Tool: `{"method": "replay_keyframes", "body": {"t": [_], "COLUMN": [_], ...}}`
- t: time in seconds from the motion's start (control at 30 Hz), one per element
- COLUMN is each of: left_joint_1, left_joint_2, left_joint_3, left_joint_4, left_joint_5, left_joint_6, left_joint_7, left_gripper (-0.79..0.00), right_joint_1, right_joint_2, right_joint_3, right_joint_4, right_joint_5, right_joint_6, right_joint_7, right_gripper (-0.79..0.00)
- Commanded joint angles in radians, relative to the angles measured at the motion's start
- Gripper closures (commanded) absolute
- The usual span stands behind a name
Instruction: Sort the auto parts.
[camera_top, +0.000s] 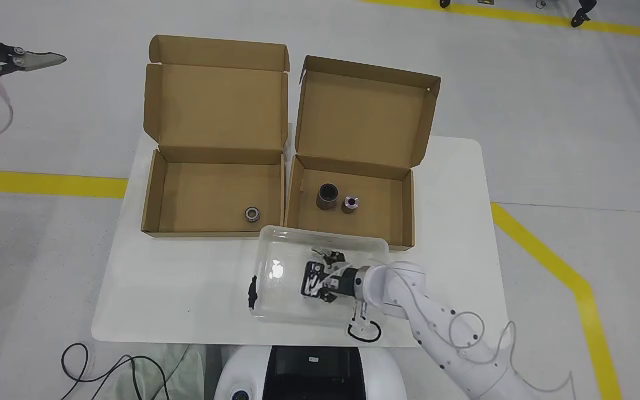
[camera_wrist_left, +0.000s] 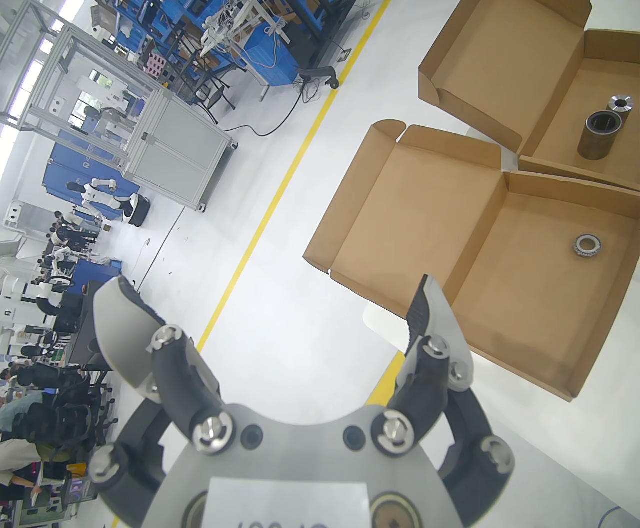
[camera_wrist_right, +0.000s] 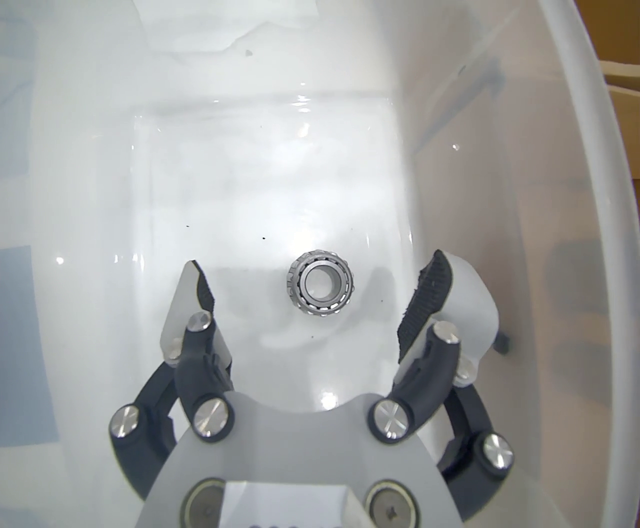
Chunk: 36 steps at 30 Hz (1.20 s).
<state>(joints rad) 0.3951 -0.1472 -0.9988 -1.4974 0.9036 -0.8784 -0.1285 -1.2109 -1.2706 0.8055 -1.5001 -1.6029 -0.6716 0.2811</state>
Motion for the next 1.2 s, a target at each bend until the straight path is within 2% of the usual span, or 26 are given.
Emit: {"method": "replay_keyframes", "body": {"t": [0.0,0.33,0.47,0.83,1.17], "left_joint_1": [0.000,0.000,0.000,0.000,0.000], "left_joint_2": [0.000,0.000,0.000,0.000,0.000], "left_joint_3": [0.000,0.000,0.000,0.000,0.000], "left_joint_4": [0.000,0.000,0.000,0.000,0.000], "left_joint_5": [0.000,0.000,0.000,0.000,0.000], "left_joint_6": [0.000,0.000,0.000,0.000,0.000], "left_joint_7": [0.000,0.000,0.000,0.000,0.000], "left_gripper": [-0.785,-0.785,-0.785,-0.785,-0.785], "right_joint_1": [0.002,0.014,0.015,-0.025,-0.024], "right_joint_2": [-0.001,-0.005,-0.006,0.013,0.029], "right_joint_3": [-0.003,-0.019,-0.024,0.005,0.055], "right_joint_4": [0.003,0.015,0.006,-0.079,-0.095], "right_joint_5": [0.002,0.003,0.004,-0.044,-0.001], "right_joint_6": [0.001,0.011,0.019,0.025,-0.036], "right_joint_7": [0.002,0.017,0.011,-0.020,-0.222], "right_gripper": [-0.348,-0.191,0.000,0.000,0.000]}}
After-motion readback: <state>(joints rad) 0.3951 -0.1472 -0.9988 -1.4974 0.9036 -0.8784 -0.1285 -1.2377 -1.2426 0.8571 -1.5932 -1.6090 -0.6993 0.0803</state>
